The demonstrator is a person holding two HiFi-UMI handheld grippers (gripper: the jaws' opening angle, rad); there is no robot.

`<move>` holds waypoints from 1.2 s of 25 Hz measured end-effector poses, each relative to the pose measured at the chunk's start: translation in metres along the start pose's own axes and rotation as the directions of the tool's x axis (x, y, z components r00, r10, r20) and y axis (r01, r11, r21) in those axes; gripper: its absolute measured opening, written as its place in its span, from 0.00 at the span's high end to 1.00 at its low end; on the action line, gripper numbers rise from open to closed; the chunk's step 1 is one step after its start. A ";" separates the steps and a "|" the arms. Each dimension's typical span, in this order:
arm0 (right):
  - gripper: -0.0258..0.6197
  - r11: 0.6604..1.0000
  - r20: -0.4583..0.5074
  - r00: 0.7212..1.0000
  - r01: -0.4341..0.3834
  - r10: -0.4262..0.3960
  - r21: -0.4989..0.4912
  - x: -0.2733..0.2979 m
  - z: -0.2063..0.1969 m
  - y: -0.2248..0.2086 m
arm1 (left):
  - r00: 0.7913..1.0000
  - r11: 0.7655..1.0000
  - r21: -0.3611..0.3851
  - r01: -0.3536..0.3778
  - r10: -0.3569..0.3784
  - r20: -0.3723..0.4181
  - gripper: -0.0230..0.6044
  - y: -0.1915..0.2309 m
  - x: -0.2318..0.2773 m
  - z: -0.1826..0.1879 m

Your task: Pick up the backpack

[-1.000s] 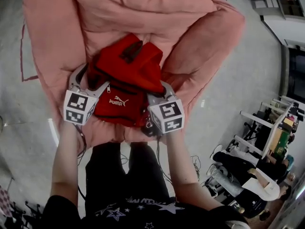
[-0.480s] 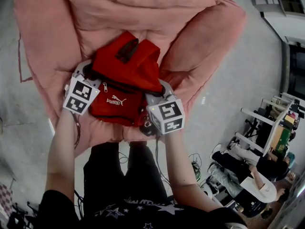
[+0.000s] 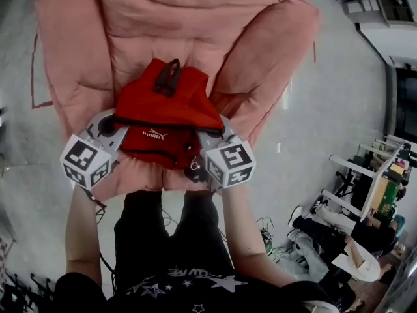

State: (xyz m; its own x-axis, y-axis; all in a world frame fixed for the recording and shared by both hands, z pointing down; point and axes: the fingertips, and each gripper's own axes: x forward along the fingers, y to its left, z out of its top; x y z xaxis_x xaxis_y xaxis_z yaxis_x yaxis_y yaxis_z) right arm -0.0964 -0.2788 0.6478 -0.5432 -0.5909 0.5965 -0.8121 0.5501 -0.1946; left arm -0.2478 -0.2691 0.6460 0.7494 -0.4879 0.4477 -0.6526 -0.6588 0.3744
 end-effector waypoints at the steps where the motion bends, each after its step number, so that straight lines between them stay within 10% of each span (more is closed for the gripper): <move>1: 0.94 1.000 0.013 1.000 -0.012 0.012 0.000 -0.003 0.004 0.002 | 1.000 1.000 -0.032 -0.002 0.002 0.022 0.93 -0.004 -0.006 0.004; 21: 0.95 0.966 0.002 0.966 -0.260 0.260 -0.020 -0.172 0.031 0.044 | 0.967 0.952 -0.243 -0.187 0.222 0.125 0.93 -0.175 -0.095 0.073; 30: 0.95 0.902 0.059 0.920 -0.365 0.388 -0.230 -0.271 0.074 0.052 | 0.892 0.929 -0.231 -0.290 0.350 0.287 0.93 -0.274 -0.135 0.133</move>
State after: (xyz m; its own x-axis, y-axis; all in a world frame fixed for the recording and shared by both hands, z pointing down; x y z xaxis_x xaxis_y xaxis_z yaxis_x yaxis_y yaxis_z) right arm -0.0073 -0.1335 0.4189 -0.8272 -0.3650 0.4273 -0.4848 0.8480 -0.2141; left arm -0.1558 -0.0990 0.3752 0.4721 -0.8300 0.2971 -0.8493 -0.3379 0.4055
